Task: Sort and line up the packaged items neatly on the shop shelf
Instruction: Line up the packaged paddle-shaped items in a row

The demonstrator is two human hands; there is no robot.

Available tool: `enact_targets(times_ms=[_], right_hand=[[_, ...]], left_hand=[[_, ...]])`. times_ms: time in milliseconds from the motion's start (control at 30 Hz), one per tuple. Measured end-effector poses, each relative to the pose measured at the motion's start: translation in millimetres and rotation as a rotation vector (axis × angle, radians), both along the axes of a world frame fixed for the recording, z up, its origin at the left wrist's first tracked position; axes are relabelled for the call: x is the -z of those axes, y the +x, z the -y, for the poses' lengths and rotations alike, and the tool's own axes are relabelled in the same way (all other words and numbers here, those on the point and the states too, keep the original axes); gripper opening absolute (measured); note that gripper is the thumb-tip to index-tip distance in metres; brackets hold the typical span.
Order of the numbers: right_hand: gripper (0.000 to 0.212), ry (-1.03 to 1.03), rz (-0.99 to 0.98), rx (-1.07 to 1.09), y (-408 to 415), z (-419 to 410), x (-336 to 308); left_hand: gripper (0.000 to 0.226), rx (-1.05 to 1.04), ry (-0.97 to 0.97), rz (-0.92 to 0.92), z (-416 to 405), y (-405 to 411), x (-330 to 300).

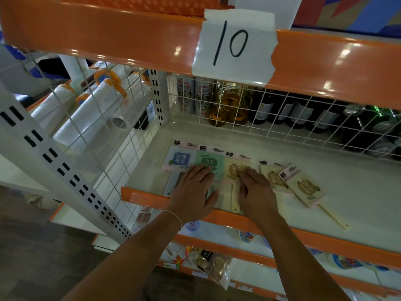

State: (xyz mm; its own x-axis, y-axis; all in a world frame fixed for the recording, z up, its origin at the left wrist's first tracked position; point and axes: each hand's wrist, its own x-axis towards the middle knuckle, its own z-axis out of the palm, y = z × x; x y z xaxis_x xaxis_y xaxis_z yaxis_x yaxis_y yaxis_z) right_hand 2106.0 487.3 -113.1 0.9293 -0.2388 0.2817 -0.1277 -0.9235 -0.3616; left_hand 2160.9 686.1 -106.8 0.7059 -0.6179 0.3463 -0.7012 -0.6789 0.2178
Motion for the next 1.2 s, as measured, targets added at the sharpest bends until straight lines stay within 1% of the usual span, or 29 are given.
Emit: enact_targets(times_ms=[233, 300, 367, 433, 467, 500, 533, 600, 733, 833, 1000, 1067, 1133, 1167, 1200], right_hand=[[0.04, 0.001, 0.042, 0.0, 0, -1, -1], [0.037, 0.064, 0.115, 0.04, 0, 2, -5], [0.039, 0.114, 0.2, 0.082, -5, 10, -12], [0.041, 0.08, 0.223, 0.145, -13, 26, -22], [0.042, 0.088, 0.156, 0.22, -17, 36, -29], [0.047, 0.115, 0.033, 0.305, -22, 48, -34], [0.057, 0.14, -0.119, 0.376, -26, 60, -38], [0.075, 0.107, -0.335, 0.4, -34, 84, -43], [0.091, 0.114, -0.514, 0.384, -43, 111, -50], [0.098, 0.153, -0.498, 0.38, -48, 116, -54], [0.1, 0.226, -0.442, 0.417, -49, 114, -66], [0.107, 0.22, -0.41, 0.417, -48, 108, -73], [0.108, 0.25, -0.35, 0.398, -46, 96, -80], [0.103, 0.278, -0.305, 0.376, -44, 88, -85], [0.097, 0.307, -0.262, 0.353, -43, 79, -89]], left_hand=[[0.053, -0.009, 0.007, 0.022, 0, -1, -2], [0.056, -0.005, -0.002, 0.003, 0, -1, -2], [0.059, -0.005, -0.01, -0.023, -1, 0, -1], [0.062, -0.006, -0.017, -0.047, -1, 1, 0], [0.063, -0.004, -0.022, -0.053, -1, 1, 0], [0.064, 0.001, -0.027, -0.053, -1, 1, 0], [0.065, 0.008, -0.031, -0.048, -1, 0, 0], [0.068, 0.02, -0.04, -0.036, -2, -2, 0], [0.066, 0.021, -0.109, -0.055, -4, -1, -3], [0.062, 0.014, -0.159, -0.067, -4, -3, -10], [0.062, 0.03, -0.152, -0.054, -1, -3, -19], [0.06, 0.019, -0.158, -0.046, 5, -5, -27], [0.053, 0.011, -0.207, -0.061, 16, -11, -38], [0.045, 0.016, -0.245, -0.098, 22, -15, -44], [0.037, 0.023, -0.287, -0.173, 29, -21, -53]])
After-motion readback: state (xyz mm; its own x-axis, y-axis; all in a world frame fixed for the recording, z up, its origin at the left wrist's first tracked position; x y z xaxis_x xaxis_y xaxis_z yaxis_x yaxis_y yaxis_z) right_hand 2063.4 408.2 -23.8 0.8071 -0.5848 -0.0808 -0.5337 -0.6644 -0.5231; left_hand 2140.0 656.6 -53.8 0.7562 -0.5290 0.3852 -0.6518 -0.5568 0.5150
